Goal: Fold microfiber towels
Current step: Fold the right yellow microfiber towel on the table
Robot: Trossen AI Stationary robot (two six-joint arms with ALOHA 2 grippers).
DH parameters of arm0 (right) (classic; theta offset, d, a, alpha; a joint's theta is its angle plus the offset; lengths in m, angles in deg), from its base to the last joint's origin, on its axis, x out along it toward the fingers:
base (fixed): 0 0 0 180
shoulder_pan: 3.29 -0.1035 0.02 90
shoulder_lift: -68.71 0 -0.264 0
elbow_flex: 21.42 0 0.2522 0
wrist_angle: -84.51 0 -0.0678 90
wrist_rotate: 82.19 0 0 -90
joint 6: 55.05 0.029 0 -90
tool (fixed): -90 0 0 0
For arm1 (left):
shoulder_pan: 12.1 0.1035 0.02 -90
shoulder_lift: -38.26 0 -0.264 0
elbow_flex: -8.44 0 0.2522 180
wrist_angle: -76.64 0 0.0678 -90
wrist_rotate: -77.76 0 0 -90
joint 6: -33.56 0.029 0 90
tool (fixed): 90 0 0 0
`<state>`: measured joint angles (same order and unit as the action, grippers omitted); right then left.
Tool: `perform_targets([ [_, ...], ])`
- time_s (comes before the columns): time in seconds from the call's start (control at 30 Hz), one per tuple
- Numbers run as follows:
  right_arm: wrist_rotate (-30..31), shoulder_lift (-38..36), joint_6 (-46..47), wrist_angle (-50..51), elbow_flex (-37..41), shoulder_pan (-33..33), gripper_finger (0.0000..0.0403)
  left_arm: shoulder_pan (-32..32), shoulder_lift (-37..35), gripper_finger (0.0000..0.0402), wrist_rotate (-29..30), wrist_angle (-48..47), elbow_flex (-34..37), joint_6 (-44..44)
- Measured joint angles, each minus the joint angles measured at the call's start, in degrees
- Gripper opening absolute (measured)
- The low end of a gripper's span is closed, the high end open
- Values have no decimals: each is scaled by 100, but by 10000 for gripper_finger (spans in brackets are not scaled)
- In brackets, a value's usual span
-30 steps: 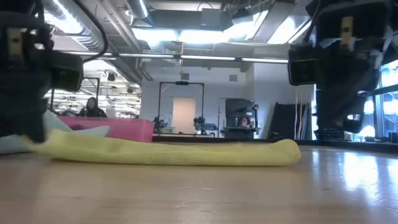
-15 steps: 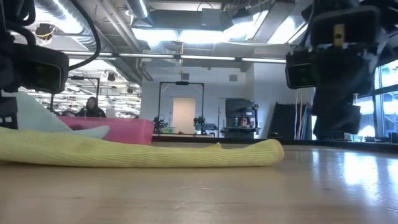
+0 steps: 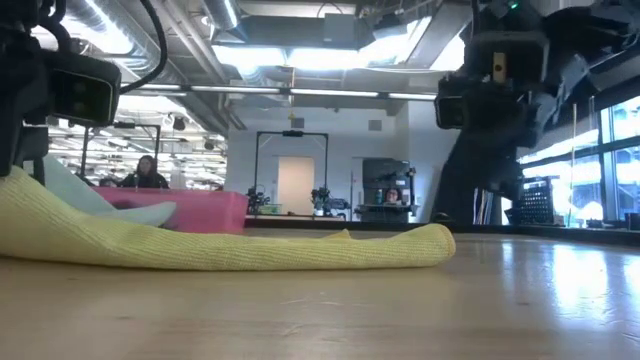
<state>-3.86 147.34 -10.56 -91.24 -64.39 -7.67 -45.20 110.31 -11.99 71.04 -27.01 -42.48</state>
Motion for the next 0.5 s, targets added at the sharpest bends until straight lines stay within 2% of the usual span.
perform_targets([
  [0.1, 59, 4, -742, -104, -152, 191, 134, 6, 0, 44, 13, -2, 0, -194],
  [0.2, 215, 110, -1898, -31, -590, 346, 134, 6, 0, 44, -29, -3, 0, -379],
  [0.33, 213, 610, -3346, 780, -1588, 548, 133, 10, -23, 43, -74, -9, -5, -515],
  [0.5, 4, 1542, -4373, 2031, -2843, 720, 106, 149, -273, 39, 511, -4, -234, 151],
])
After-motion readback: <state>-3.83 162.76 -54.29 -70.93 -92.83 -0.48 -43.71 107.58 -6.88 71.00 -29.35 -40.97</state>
